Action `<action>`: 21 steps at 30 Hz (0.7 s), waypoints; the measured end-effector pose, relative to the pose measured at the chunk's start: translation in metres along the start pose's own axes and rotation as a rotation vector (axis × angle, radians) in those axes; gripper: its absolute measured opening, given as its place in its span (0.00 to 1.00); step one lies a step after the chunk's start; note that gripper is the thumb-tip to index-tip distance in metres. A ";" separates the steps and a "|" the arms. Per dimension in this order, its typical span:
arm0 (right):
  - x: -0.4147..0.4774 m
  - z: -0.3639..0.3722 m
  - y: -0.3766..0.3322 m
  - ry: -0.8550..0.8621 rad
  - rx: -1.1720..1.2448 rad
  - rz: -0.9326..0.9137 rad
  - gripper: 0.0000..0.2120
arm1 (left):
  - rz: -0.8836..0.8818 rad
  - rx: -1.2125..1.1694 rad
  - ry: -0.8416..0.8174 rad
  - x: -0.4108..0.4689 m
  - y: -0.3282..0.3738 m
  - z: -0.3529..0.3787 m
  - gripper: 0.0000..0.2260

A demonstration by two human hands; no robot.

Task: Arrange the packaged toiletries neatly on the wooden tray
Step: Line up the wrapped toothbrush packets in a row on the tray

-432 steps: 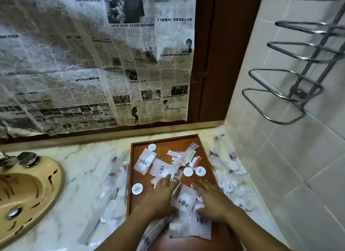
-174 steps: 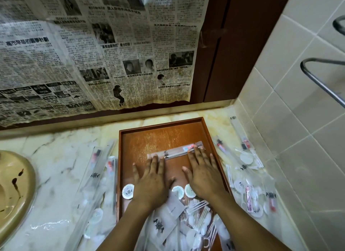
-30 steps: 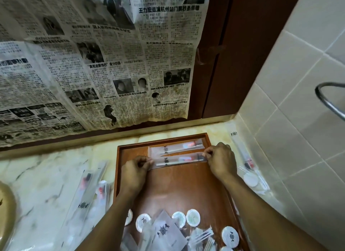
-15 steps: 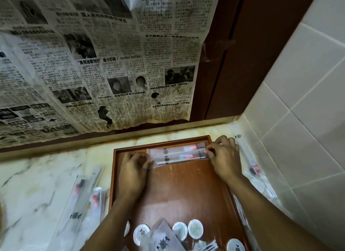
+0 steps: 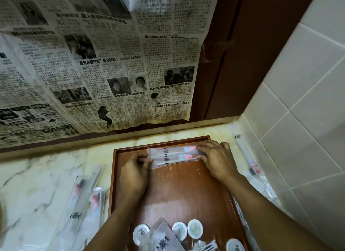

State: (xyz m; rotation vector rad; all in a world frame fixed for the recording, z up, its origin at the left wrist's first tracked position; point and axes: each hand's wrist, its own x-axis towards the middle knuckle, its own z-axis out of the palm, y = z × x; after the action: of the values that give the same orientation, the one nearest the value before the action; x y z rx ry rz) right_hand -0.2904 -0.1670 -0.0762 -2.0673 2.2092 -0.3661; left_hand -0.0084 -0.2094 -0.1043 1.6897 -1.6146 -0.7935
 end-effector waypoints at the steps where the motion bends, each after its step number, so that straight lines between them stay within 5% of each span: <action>1: 0.000 0.000 0.000 -0.002 -0.005 0.003 0.19 | -0.007 0.009 0.005 0.000 0.002 0.000 0.09; 4: 0.000 -0.002 -0.001 -0.005 -0.030 0.000 0.18 | -0.020 0.035 0.006 0.001 0.004 -0.001 0.17; 21: -0.004 0.000 -0.005 0.019 -0.023 0.006 0.17 | -0.030 0.133 -0.097 0.007 0.002 -0.004 0.13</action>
State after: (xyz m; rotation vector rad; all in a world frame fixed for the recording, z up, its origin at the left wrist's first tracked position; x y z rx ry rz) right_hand -0.2851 -0.1632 -0.0749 -2.0760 2.2405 -0.3634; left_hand -0.0055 -0.2166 -0.1002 1.7958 -1.7454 -0.8094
